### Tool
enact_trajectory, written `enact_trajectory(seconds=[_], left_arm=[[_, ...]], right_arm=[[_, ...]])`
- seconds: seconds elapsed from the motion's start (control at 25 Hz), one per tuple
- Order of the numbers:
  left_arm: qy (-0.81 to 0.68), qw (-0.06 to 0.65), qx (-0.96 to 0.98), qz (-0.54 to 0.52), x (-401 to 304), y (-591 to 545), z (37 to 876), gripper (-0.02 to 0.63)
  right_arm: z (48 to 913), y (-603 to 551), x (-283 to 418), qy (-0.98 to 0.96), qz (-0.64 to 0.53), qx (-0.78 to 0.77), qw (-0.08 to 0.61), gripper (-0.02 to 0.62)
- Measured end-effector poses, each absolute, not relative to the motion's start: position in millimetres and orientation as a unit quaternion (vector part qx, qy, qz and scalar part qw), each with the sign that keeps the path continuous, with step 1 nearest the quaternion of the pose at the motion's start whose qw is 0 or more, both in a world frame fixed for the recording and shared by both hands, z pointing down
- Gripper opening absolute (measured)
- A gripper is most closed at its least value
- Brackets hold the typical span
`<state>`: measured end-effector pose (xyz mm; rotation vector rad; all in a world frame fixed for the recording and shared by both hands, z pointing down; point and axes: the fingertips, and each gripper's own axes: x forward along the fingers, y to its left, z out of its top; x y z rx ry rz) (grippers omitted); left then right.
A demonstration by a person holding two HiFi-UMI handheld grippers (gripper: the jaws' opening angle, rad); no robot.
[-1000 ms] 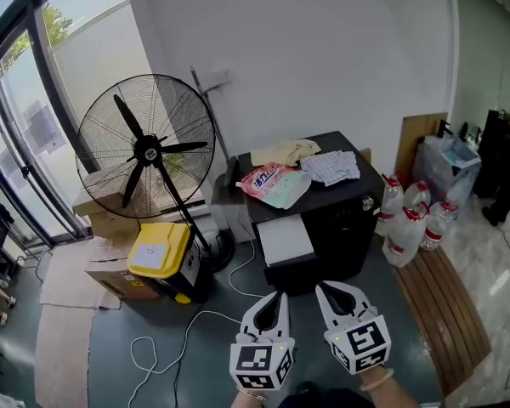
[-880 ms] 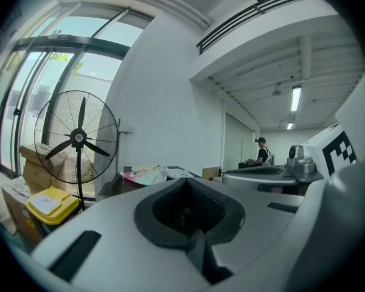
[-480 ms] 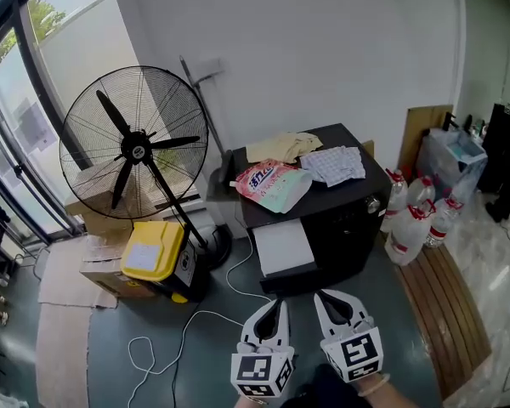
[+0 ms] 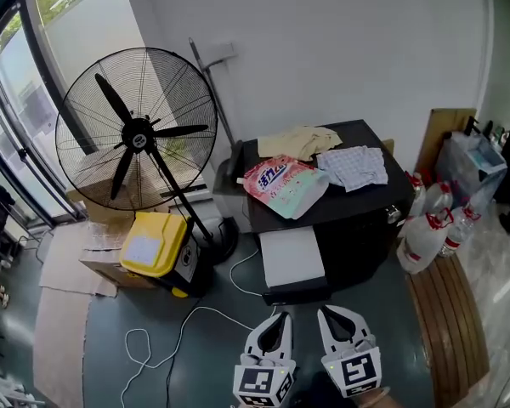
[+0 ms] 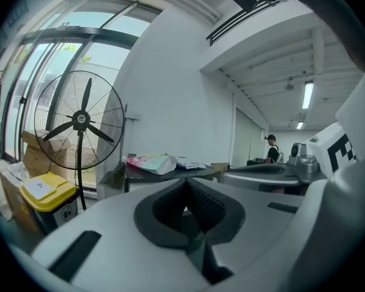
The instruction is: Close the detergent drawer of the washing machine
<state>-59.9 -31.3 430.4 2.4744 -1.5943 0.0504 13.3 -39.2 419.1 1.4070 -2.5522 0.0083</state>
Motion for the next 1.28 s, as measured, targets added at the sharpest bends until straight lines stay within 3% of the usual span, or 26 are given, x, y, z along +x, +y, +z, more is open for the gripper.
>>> enact_trajectory(seconds=[0.44, 0.68, 1.28], left_arm=[[-0.545, 0.131, 0.827, 0.039, -67, -61, 512, 0.015], [-0.55, 0.132, 0.823, 0.045, -70, -76, 539, 0.017], [-0.591, 0.172, 0.785, 0.067, -101, -100, 601, 0.094]], right_arm=[[496, -70, 14, -0.87, 0.051, 0.47, 0.139, 0.029], [531, -83, 17, -0.869, 0.07, 0.468, 0.146, 0.073], [588, -107, 29, -0.854, 0.099, 0.476, 0.183, 0.086]])
